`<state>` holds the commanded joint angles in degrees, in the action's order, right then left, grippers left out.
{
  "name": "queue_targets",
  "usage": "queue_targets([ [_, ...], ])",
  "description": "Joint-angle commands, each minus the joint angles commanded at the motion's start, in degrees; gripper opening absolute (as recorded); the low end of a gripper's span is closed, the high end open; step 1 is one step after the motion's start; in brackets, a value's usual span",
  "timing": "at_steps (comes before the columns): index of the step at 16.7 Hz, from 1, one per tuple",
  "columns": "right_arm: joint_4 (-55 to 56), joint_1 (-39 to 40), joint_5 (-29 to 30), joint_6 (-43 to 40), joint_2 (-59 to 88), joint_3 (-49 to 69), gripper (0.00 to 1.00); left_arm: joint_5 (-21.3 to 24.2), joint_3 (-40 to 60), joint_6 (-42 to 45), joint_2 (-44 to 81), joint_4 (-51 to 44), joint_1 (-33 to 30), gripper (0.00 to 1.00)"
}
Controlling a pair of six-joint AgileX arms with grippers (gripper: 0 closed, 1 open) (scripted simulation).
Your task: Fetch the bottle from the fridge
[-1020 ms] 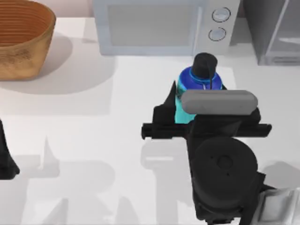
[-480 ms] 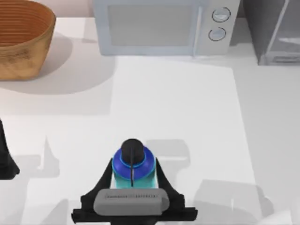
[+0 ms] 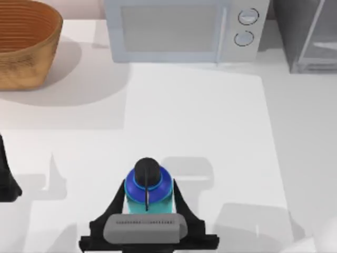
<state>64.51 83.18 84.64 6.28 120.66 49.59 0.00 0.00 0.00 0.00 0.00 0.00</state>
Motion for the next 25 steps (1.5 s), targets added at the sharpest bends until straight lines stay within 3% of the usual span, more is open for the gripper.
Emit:
queue_targets([
  [6, 8.8, -6.7, -6.7, -3.4, 7.2, 2.2, 0.0, 0.0, 0.0, 0.0, 0.0, 0.0, 0.0, 1.0],
  [11, 10.1, -7.7, -7.6, -4.1, 8.3, 2.6, 0.0, 0.0, 0.0, 0.0, 0.0, 0.0, 0.0, 1.0],
  [24, 10.1, -7.7, -7.6, -4.1, 8.3, 2.6, 0.98, 0.0, 0.0, 0.0, 0.0, 0.0, 0.0, 1.0],
  [25, 10.1, -7.7, -7.6, -4.1, 8.3, 2.6, 1.0, 0.0, 0.0, 0.0, 0.0, 0.0, 0.0, 1.0],
])
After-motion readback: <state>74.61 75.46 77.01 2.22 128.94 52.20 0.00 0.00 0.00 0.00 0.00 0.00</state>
